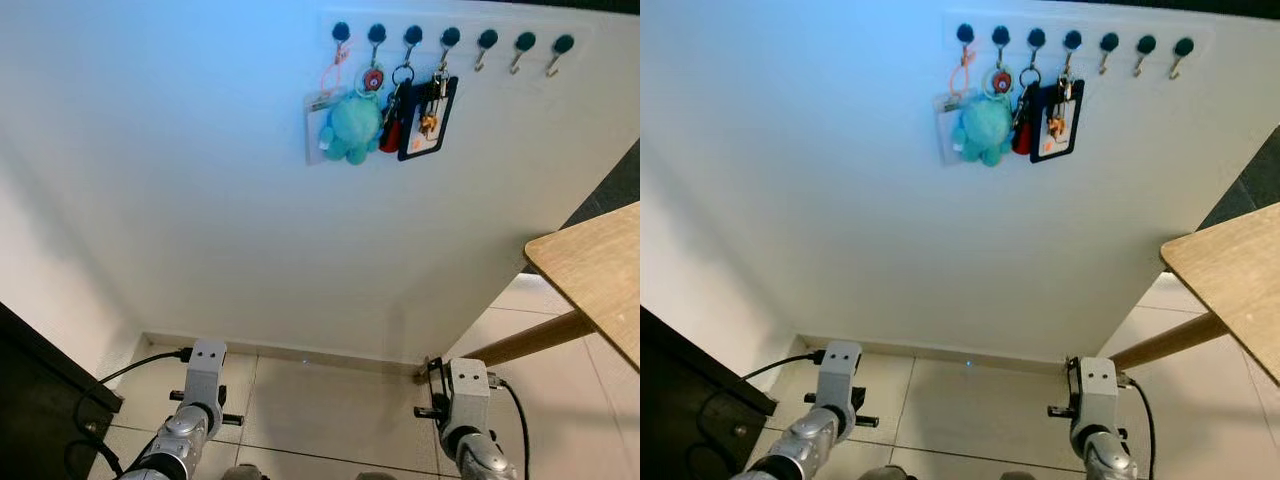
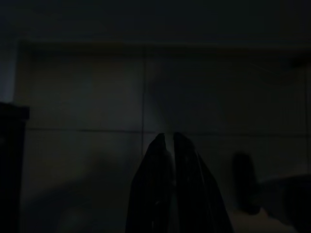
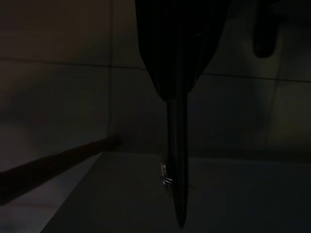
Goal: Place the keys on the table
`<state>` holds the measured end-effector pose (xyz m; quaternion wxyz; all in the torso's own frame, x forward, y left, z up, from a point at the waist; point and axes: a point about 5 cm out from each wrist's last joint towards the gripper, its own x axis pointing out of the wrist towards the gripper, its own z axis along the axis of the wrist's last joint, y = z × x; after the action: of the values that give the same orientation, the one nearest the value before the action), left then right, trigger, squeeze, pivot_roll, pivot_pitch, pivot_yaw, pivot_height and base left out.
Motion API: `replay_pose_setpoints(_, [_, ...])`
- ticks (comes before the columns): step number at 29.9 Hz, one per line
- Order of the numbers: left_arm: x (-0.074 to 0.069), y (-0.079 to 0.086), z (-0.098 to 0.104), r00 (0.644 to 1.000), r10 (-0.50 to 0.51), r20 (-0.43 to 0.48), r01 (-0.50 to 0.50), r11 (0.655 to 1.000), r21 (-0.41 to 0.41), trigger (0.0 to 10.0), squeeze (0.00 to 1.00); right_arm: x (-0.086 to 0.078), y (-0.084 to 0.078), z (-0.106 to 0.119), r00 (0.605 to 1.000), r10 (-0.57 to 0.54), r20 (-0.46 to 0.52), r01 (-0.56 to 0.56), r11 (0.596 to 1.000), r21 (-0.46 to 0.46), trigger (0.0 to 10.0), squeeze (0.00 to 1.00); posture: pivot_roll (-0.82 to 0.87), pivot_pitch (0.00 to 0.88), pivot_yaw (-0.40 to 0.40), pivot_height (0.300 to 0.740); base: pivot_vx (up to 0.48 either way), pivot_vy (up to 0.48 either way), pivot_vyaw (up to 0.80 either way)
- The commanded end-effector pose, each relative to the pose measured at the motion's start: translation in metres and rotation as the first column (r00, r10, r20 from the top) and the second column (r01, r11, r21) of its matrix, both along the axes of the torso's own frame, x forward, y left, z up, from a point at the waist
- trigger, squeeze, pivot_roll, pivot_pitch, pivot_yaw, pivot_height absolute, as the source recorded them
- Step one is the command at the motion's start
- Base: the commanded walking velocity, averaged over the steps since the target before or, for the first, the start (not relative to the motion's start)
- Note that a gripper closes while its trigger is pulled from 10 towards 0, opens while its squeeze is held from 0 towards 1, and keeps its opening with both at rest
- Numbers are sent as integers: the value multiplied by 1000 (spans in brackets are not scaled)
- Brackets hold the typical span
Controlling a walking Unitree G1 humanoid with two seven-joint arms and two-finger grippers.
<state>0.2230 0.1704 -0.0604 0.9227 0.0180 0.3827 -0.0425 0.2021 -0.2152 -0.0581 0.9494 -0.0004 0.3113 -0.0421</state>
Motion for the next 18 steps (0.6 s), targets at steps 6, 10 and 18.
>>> replay_pose_setpoints(6, [-6, -9, -4, 997, -82, -3, 82, 996, 40, 10000, 0, 5, -6, 5, 999, 25, 25, -24, 999, -48, 10000, 0, 6, 51, -55, 740, 0, 0, 0])
replay_pose_setpoints(10, [-12, -3, -6, 999, -47, -1, 47, 999, 27, 10000, 0, -1, -13, 4, 998, -52, 41, 54, 998, -43, 10000, 0, 6, 58, -37, 740, 0, 0, 0])
replay_pose_setpoints(18, [14, 9, 49, 878, -93, 469, 119, 993, -26, 10000, 0, 7, -14, 44, 897, -35, 441, 46, 999, -13, 10000, 0, 36, 59, -3, 740, 0, 0, 0])
